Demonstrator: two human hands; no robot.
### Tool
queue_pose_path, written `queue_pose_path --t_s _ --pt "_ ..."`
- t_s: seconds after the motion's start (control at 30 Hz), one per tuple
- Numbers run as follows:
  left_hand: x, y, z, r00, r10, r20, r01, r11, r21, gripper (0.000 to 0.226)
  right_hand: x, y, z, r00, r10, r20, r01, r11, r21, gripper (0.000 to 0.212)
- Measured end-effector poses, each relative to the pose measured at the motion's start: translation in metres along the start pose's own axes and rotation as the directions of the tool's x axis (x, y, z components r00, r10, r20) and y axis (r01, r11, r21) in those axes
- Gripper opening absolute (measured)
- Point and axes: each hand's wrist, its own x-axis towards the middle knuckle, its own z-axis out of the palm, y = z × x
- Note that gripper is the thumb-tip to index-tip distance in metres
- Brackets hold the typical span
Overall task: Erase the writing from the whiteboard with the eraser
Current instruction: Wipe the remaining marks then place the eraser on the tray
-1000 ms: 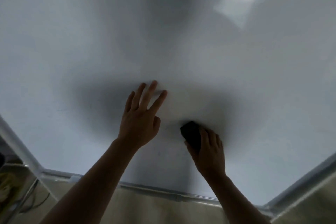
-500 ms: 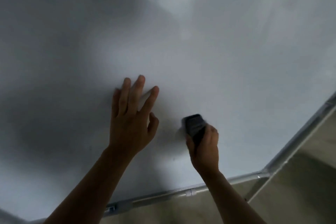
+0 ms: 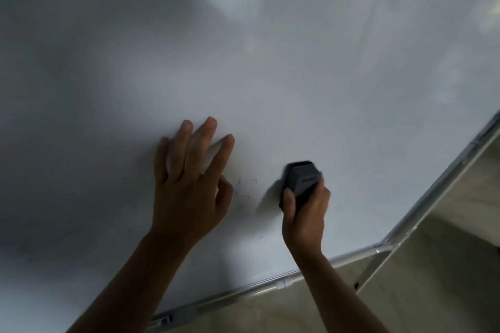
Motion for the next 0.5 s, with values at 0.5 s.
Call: queue_pose_path --t_s 0.5 --pt "-0.015 -0.071 0.0 0.999 0.025 -0.026 -0.031 0.96 -0.279 0.05 0.0 -0.027 0.067 0.812 0.487 -0.322 -0.453 0.873 0.179 0.068"
